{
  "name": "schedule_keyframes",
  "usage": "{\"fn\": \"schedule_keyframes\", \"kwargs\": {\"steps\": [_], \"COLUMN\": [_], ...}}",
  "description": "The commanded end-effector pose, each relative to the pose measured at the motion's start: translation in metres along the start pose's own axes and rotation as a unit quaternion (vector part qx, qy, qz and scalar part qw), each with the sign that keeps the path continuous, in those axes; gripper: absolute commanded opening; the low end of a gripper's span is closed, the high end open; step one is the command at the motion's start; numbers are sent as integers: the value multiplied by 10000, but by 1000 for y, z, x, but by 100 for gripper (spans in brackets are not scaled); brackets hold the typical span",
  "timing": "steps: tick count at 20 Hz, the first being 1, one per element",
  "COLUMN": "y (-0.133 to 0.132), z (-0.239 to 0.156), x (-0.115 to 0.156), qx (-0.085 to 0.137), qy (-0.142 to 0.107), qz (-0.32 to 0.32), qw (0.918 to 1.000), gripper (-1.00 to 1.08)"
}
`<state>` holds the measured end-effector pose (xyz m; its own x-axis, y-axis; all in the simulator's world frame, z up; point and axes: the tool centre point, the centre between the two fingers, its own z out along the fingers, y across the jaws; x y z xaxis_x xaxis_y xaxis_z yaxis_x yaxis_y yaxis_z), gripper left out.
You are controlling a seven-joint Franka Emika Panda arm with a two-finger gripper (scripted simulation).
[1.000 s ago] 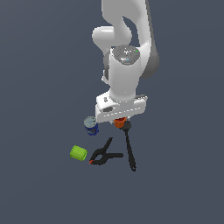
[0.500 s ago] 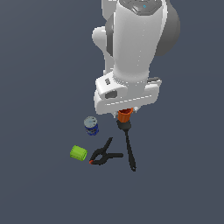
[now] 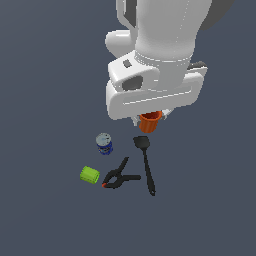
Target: Pick up a designated object from a clutter of objects.
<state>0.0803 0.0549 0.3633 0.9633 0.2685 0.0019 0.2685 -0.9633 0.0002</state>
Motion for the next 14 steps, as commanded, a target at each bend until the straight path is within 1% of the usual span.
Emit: {"fn": "schedule_keyframes", "kwargs": {"steps": [1,7,14], "y": [0,0,0], "z": [-14,-33,-42], "x": [6,14,19], "qx": [0,1,1], "qy": [-4,-7,-7], "qz": [2,3,3], "qw": [10000,10000,10000], "gripper": [-100,-100,-100]}}
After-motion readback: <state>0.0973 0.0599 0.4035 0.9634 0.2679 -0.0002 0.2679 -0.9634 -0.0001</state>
